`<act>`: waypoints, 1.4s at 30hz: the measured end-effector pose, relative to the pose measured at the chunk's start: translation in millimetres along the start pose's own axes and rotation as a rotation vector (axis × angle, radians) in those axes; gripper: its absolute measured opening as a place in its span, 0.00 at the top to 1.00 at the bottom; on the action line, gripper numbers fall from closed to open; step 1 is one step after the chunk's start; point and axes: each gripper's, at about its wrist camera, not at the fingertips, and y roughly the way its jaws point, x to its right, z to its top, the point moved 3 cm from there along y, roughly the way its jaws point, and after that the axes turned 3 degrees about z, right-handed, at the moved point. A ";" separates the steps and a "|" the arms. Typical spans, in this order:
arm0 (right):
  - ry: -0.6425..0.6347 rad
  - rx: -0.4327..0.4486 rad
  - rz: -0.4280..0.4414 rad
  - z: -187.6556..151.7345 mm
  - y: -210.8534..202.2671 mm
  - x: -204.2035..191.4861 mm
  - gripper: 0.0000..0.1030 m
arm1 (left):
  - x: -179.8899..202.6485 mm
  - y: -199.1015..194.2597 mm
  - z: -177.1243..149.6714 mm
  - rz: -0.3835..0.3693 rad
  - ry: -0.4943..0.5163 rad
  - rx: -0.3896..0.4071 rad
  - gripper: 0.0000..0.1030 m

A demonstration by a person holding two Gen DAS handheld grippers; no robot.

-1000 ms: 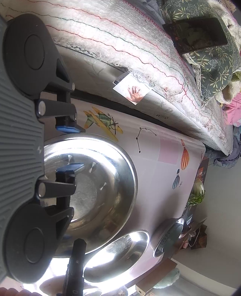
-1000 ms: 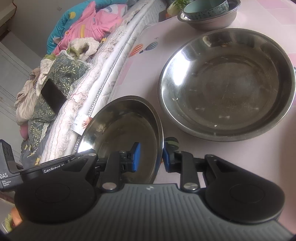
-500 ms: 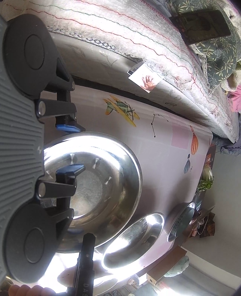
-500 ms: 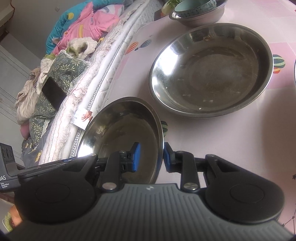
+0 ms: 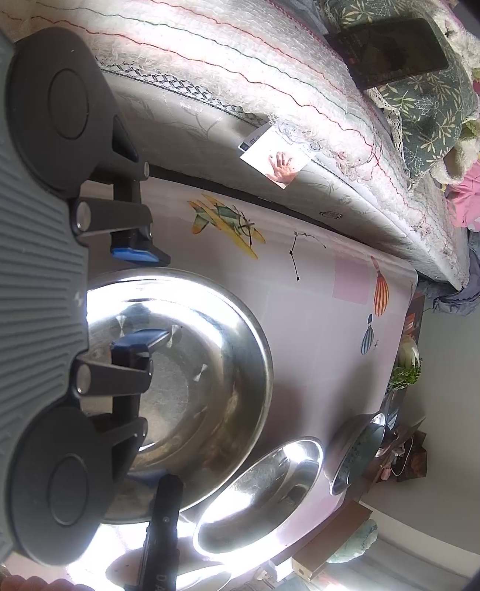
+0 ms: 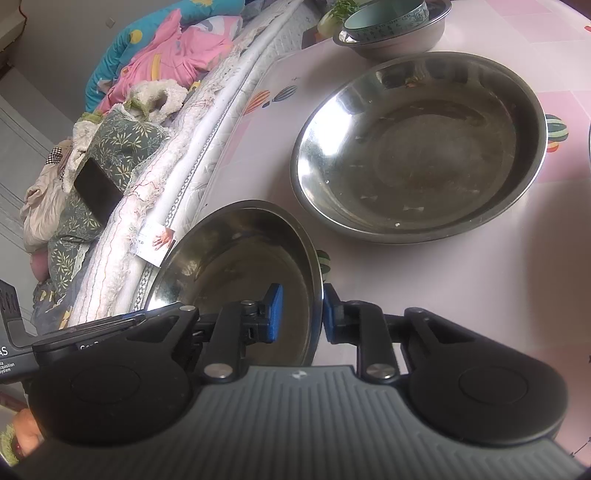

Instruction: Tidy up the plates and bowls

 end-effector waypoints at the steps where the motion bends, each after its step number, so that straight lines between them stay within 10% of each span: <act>1: 0.000 0.001 -0.001 0.1 0.2 -0.1 0.80 | 0.3 0.2 0.4 0.001 0.001 0.002 0.63; 42: 0.027 0.019 -0.011 -1.7 -3.8 5.4 0.82 | 11.5 0.1 -2.6 0.000 0.033 -0.001 0.65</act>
